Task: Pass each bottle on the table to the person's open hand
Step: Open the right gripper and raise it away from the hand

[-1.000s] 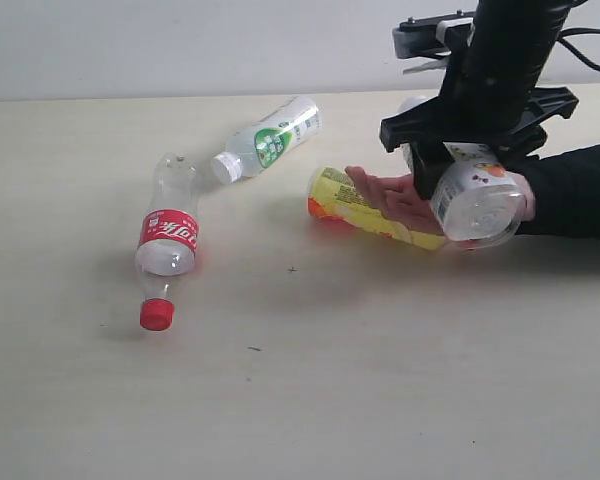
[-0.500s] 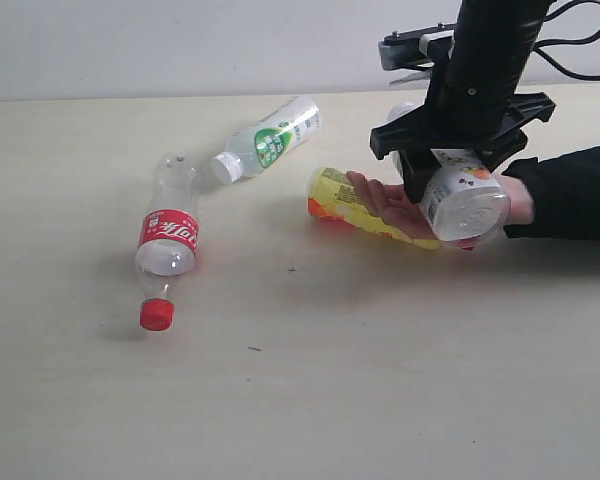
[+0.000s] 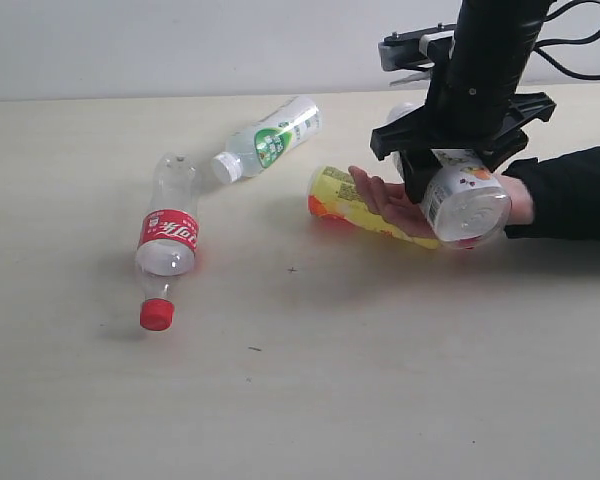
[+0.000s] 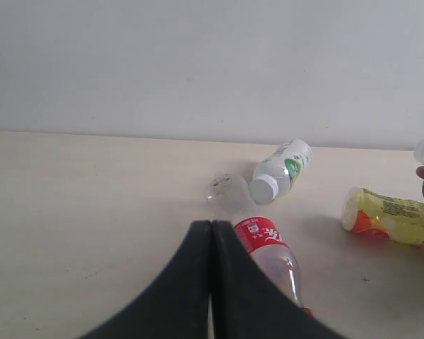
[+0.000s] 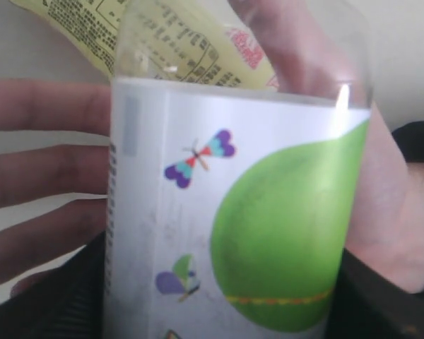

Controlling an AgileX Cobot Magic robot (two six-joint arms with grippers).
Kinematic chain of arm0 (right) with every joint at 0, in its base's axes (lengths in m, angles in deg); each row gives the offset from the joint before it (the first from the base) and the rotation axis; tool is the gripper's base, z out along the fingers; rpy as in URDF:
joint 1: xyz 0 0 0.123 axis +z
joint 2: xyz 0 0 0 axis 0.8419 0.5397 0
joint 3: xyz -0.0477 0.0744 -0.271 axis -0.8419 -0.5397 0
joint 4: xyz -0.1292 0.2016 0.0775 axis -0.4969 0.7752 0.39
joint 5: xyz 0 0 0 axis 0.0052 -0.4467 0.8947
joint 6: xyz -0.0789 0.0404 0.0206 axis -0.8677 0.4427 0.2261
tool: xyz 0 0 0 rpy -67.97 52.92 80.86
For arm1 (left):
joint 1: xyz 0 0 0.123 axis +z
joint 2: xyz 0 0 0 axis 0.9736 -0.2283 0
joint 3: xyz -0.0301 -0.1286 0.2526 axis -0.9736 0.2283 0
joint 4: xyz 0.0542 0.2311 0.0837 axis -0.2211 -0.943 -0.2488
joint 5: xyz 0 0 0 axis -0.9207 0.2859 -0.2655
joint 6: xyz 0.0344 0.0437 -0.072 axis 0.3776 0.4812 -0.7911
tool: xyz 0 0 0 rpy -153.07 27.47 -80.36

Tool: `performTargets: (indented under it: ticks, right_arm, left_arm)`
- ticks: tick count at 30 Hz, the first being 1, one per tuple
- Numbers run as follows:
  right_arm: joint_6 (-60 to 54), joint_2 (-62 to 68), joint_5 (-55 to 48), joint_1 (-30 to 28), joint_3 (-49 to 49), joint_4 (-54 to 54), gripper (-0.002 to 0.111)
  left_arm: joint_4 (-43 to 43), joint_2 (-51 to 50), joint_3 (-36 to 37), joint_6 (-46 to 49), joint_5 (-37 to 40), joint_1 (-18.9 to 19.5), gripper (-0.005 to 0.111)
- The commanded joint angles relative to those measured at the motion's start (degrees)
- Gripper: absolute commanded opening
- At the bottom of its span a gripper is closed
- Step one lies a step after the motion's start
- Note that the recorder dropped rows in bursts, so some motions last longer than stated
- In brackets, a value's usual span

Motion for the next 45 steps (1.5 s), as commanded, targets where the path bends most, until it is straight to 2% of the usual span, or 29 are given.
performTargets:
  ticks: [1, 3, 6, 21, 33, 35, 38, 39, 41, 43, 45]
  right_arm:
    - [-0.5, 0.1, -0.3, -0.2, 0.4, 0.0, 0.07]
    - [-0.5, 0.1, -0.3, -0.2, 0.4, 0.0, 0.076]
    - [-0.5, 0.1, -0.2, -0.2, 0.4, 0.0, 0.079]
    - [-0.5, -0.2, 0.2, -0.2, 0.4, 0.0, 0.079]
    - [-0.8, -10.2, -0.6, -0.2, 0.4, 0.5, 0.078]
    - [-1.0, -12.9, -1.2, -0.2, 0.4, 1.0, 0.072]
    - [-1.9, -16.8, -2.8, -0.2, -1.2, 1.8, 0.047]
    - [-2.9, -19.3, -2.7, -0.2, -3.4, 2.2, 0.036]
    - [-5.5, -27.7, 3.7, -0.2, -12.5, 3.5, 0.013]
    - [-6.7, -34.9, 10.7, -0.2, -20.3, 4.5, 0.003]
    - [-7.0, -43.7, 20.8, -0.2, -29.0, 5.0, 0.0]
  left_arm:
    - [0.2, 0.4, 0.2, 0.0, -0.1, 0.1, 0.0]
    - [0.2, 0.4, 0.2, 0.0, -0.1, 0.1, 0.0]
    - [0.2, 0.4, 0.2, 0.0, -0.1, 0.1, 0.0]
    - [0.2, 0.4, 0.2, 0.0, -0.1, 0.1, 0.0]
    - [0.2, 0.4, 0.2, 0.0, -0.1, 0.1, 0.0]
    - [0.2, 0.4, 0.2, 0.0, -0.1, 0.1, 0.0]
    - [0.2, 0.4, 0.2, 0.0, -0.1, 0.1, 0.0]
    - [0.2, 0.4, 0.2, 0.0, -0.1, 0.1, 0.0]
    - [0.2, 0.4, 0.2, 0.0, -0.1, 0.1, 0.0]
    - [0.2, 0.4, 0.2, 0.0, -0.1, 0.1, 0.0]
    - [0.2, 0.4, 0.2, 0.0, -0.1, 0.1, 0.0]
